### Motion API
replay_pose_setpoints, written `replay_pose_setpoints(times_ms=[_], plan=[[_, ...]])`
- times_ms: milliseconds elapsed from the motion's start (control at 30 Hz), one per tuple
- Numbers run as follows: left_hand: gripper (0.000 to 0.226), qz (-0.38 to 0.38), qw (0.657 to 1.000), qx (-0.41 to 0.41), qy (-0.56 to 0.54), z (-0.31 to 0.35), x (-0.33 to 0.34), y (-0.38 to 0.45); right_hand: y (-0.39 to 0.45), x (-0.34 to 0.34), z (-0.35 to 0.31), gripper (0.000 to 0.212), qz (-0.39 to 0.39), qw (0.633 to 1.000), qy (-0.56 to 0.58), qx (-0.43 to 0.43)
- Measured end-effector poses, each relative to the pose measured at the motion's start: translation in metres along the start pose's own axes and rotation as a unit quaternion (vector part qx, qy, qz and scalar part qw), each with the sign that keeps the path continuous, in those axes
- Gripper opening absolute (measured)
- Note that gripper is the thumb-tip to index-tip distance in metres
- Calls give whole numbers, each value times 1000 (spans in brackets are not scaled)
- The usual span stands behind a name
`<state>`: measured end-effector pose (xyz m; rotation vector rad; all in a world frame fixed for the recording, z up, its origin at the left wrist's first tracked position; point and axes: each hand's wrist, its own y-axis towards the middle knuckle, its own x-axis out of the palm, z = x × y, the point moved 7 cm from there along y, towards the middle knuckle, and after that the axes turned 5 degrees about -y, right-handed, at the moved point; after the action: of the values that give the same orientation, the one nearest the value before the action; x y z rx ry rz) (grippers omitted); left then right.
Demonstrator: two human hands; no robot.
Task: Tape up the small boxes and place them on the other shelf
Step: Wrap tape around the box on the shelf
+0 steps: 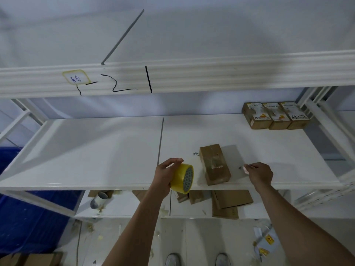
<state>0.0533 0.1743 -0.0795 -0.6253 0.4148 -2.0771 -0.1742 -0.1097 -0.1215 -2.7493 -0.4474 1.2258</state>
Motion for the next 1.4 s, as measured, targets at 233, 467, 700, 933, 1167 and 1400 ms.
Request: replay_pose_setpoints(times_ms=[233, 467, 700, 933, 1167, 1400], plan=[[8, -5, 1000, 0, -1, -3, 0, -1, 0, -3, 7, 38, 27, 999, -8, 24], [11, 1, 1000, 2, 0, -4, -2, -1, -9, -11, -4, 51, 52, 998, -14, 32], [18, 7, 1000, 9, 13, -6, -4, -2, -73, 19, -125, 16, -55, 976, 33, -209], [10, -1, 999, 34, 30, -3, -7, -7, -136, 79, -176, 26, -310, 915, -39, -257], [44, -50, 997, 25, 57, -6, -23, -13, -143, 91, -174, 5, -285, 932, -7, -224], [40, -76, 992, -16, 102, -23, -50, -19, -154, 112, -165, 2, -297, 936, -56, -181]])
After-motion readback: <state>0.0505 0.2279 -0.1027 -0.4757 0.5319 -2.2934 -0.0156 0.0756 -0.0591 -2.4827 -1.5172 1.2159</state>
